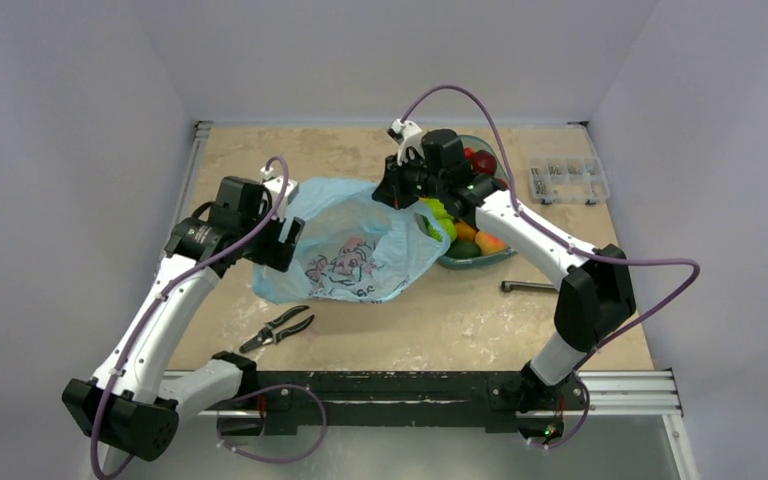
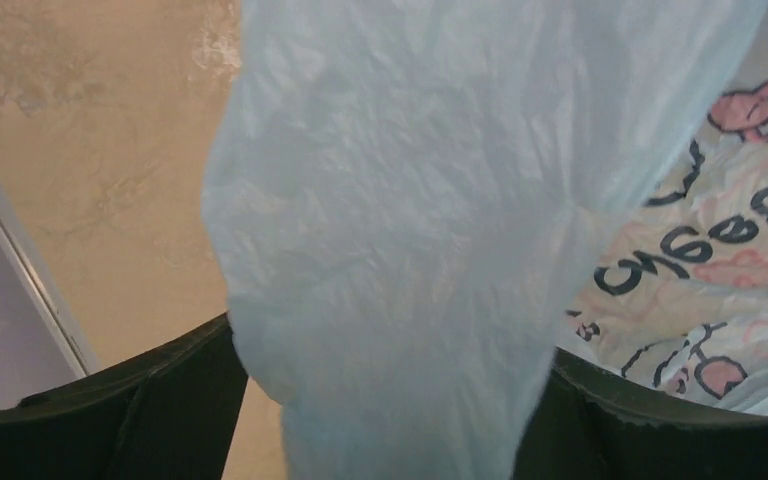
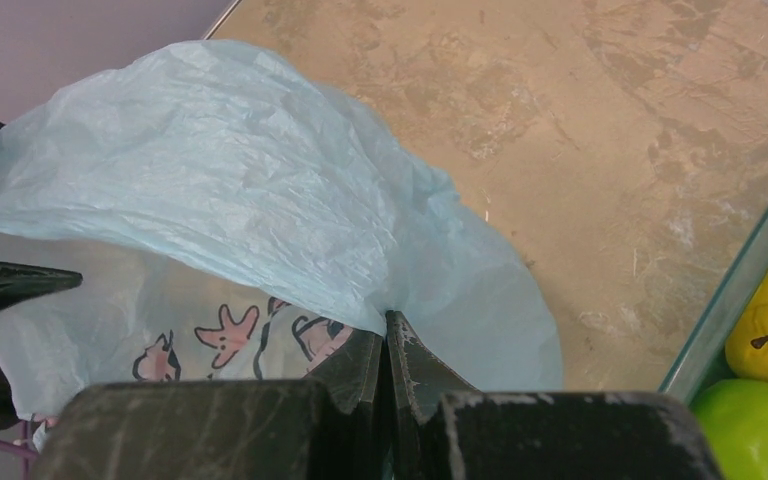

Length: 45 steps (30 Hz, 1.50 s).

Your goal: Place the fake fruits into the plastic bag and tie a complex knot

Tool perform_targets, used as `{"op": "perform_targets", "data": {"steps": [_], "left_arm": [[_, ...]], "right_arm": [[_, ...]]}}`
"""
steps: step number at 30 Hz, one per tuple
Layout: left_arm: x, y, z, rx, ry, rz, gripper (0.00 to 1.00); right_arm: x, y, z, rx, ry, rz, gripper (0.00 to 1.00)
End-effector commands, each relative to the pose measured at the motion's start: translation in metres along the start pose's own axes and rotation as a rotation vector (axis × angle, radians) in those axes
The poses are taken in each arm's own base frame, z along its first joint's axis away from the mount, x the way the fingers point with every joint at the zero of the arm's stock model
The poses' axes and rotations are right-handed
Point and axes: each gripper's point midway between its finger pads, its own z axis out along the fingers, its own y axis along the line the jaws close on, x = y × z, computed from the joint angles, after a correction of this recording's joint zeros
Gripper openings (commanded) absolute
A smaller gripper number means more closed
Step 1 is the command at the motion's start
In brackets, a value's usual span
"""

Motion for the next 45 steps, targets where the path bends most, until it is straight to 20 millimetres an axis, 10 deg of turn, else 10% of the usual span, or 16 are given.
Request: {"op": "perform_targets", "data": {"steps": [1,3,4,7,14,20,25,36,45], "left_arm": [[-0.008,-0.025,-0.013,0.144,-0.043,-0.122,0.49],[-0.014,-0.038,-0.017,0.248,-0.030,-0.213,0.05],[-0.017,-0.045,-0.020,0.313,-0.016,-0.263,0.00],[-0.016,-0.056,-0.019,0.431,0.071,-0.463,0.00],[-0.022,-0.059,-0.015,0.561,0.140,-0.723,0.00],[-0.019,-0.049,-0.006,0.526,0.141,-0.741,0.00],[-0.018,-0.049,-0.005,0.521,0.129,-0.724,0.00],[-0.014,-0.049,-0.003,0.519,0.124,-0.713,0.00],[-0.013,-0.051,-0.002,0.530,0.129,-0.714,0.00]], "right_arm": [[-0.004,0.011,0.002,-0.052,0.004,-0.006,0.00],[-0.008,0.010,0.008,-0.061,-0.001,-0.032,0.00],[-0.010,0.010,0.012,-0.069,-0.001,-0.050,0.00],[-0.018,0.009,0.025,-0.089,0.014,-0.087,0.03],[-0.039,0.007,0.037,-0.134,0.009,-0.161,0.67],[-0.107,0.001,-0.018,-0.162,-0.103,-0.161,0.98],[-0.126,-0.058,-0.077,-0.007,-0.089,-0.168,0.99],[0.012,-0.171,-0.186,0.384,0.354,-0.297,0.93],[0.092,-0.212,-0.202,0.515,0.573,-0.376,0.92]]}}
